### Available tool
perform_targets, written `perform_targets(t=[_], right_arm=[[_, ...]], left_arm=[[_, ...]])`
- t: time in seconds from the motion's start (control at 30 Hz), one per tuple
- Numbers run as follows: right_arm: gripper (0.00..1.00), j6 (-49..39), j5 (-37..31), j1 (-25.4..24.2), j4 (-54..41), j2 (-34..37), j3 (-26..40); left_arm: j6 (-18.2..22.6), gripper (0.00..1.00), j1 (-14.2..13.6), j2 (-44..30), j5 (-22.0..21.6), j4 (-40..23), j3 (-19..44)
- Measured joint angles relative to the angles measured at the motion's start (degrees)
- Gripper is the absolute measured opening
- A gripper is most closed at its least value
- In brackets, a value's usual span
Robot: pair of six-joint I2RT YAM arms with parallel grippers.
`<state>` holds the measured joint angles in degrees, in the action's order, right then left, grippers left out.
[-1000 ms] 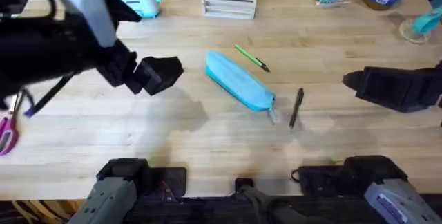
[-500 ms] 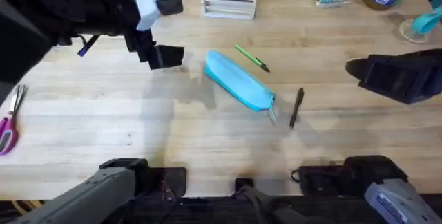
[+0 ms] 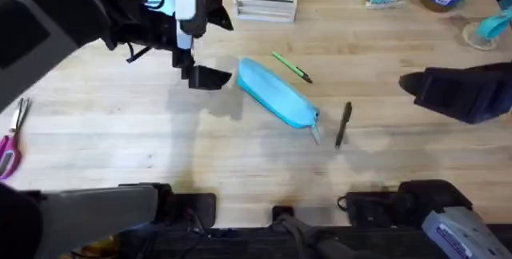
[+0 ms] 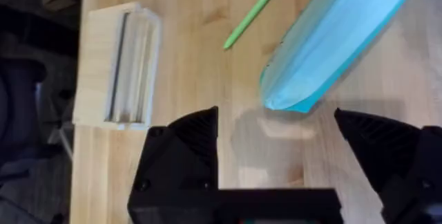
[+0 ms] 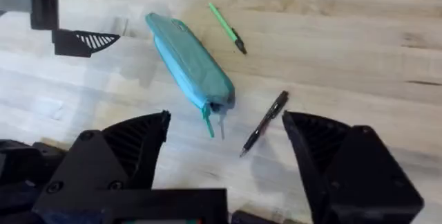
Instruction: Unzip the bag, pick up the pens from the table one at a time and place them inside, then zip the bag closed.
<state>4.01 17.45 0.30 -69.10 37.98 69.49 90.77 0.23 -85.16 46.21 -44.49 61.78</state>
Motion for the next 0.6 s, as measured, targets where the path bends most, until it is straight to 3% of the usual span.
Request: perform_targets(t=[0.27,0.6], right_arm=[[0.997,0.0,0.0,0.0,-0.8,0.0,0.0],[0.997,0.3,0.0,0.0,-0.8,0.0,0.0]], left_arm=[[4.5,0.993,0.0,-3.4,6.6,-0.4,0.0],[5.0,0.991,0.0,-11.5,14.5,3.3,0.0]])
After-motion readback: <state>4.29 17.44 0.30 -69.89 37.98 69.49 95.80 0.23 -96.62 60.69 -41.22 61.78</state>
